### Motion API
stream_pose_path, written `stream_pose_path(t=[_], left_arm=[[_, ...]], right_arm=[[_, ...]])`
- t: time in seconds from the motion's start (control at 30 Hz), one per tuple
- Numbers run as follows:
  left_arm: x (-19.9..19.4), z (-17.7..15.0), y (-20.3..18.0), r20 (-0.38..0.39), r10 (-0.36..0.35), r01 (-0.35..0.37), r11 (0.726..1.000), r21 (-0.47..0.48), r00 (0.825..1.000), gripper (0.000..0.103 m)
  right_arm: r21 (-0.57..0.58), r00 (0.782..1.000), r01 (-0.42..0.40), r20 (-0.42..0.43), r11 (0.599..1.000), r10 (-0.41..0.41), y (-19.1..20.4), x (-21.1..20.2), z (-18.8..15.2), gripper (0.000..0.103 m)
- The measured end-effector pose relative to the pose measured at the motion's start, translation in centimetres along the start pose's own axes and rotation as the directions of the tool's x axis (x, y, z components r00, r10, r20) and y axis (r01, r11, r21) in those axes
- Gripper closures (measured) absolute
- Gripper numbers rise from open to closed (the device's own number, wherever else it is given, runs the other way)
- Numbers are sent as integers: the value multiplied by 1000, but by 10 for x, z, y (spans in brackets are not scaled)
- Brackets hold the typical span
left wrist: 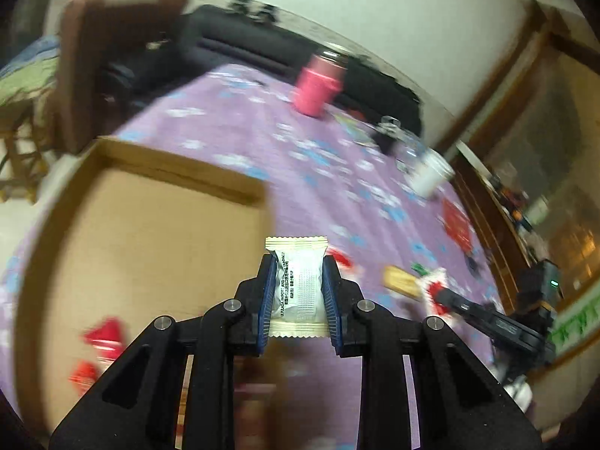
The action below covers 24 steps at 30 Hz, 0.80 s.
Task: Organize snacks
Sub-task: 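Drop both held packets into the cardboard box by opening both grippers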
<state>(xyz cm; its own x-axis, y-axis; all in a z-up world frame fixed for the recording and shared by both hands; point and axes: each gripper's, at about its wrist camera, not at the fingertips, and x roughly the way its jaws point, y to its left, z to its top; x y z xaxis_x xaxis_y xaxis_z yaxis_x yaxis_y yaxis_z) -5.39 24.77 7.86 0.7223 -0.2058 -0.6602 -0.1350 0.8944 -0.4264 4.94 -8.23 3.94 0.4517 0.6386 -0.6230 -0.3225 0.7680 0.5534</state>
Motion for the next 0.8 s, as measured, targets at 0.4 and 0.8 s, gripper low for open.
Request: stream_pose_path(t=[0.4, 0.8], left_arm=[[2, -2, 90, -44, 90, -94, 990, -104, 995, 79], [-17, -5, 103, -54, 32, -41, 984, -174, 998, 79]], right_arm=[[-195, 983, -95, -175, 976, 60, 143, 91, -12, 89], [-194, 979, -57, -205, 979, 17, 165, 133, -20, 73]])
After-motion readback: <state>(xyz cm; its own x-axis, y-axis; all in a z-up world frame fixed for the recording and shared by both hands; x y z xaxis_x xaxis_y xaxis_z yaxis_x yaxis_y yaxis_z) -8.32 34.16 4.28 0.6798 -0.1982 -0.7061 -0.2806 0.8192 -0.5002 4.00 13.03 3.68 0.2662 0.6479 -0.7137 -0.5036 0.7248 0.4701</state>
